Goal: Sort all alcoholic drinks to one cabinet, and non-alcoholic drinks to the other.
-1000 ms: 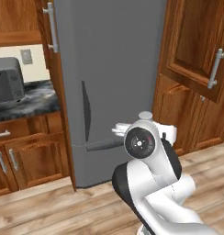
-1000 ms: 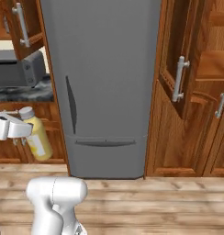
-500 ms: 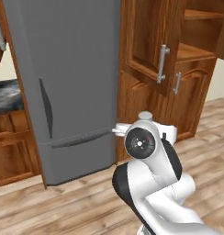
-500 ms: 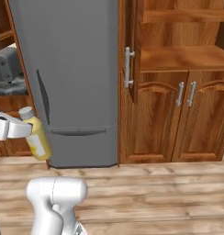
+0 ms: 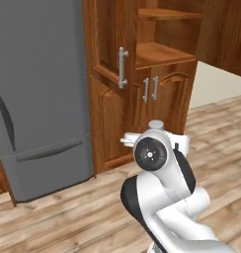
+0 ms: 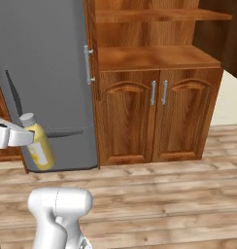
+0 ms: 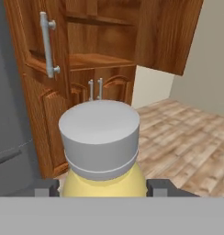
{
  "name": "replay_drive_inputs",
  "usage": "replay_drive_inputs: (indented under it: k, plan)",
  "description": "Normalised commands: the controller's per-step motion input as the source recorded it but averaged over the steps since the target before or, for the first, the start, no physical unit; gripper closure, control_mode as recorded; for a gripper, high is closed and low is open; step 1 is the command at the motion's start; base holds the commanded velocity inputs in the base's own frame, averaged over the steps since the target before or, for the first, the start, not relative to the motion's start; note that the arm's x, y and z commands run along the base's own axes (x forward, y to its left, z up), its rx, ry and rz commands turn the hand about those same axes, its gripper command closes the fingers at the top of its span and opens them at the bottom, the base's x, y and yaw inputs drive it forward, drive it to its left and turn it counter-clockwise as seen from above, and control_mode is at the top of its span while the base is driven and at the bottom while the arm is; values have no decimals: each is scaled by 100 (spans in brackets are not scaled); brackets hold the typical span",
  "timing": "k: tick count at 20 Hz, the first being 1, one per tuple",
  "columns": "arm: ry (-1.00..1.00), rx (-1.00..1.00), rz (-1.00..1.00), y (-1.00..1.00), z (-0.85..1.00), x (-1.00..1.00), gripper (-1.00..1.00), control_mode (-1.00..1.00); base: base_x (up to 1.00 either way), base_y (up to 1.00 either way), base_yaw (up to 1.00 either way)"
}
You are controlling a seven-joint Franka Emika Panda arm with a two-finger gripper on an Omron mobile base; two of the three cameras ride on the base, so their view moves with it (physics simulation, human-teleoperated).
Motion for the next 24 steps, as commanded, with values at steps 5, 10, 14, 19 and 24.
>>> replay_drive_inputs:
  k: [5, 10, 14, 19, 24]
  plan:
    - [0, 0, 0, 0, 0, 0, 100, 100, -20, -77, -11]
    - [0, 0, 0, 0, 0, 0, 100, 100, -6, -81, -7]
    - [0, 0, 0, 0, 0, 0, 100, 100, 11, -76, 0]
    - [0, 0, 0, 0, 0, 0, 100, 100, 27, -81, 0]
    - [0, 0, 0, 0, 0, 0, 100, 100, 38, -76, 0]
